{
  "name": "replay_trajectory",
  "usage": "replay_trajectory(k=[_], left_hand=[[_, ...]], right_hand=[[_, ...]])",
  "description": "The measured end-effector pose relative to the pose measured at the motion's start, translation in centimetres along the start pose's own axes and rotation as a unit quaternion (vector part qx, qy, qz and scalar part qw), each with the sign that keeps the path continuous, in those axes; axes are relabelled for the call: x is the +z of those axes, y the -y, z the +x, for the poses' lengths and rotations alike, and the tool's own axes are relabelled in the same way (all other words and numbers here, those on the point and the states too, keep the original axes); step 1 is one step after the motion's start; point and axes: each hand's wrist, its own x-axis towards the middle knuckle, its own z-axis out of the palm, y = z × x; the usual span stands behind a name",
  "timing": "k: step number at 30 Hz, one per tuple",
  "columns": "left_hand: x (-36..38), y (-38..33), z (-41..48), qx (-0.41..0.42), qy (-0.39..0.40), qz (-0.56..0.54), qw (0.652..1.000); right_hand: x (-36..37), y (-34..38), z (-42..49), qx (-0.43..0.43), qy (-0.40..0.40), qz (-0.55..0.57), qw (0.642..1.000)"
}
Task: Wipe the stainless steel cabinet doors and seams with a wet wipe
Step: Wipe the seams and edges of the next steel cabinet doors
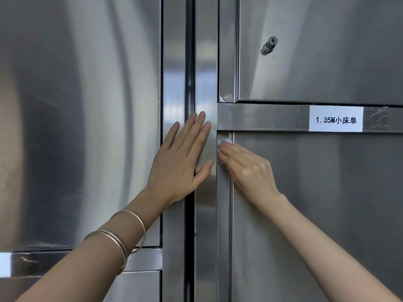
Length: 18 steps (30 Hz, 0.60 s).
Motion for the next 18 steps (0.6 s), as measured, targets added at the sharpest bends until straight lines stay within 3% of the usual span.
replay_trajectory(k=[5,11,18], left_hand=[[0.1,0.0,0.0,-0.001,-0.009,-0.003,1.000],[0.1,0.1,-0.1,-0.001,-0.013,-0.008,1.000],[0.3,0.2,-0.2,0.002,-0.021,-0.012,1.000]], right_hand=[[-0.3,-0.8,2.9,0.013,0.013,-0.029,0.999],[-0.3,-0.1,-0.8,-0.022,0.018,-0.021,0.999],[0.7,-0.9,1.6,0.063,0.005,0.013,0.998]])
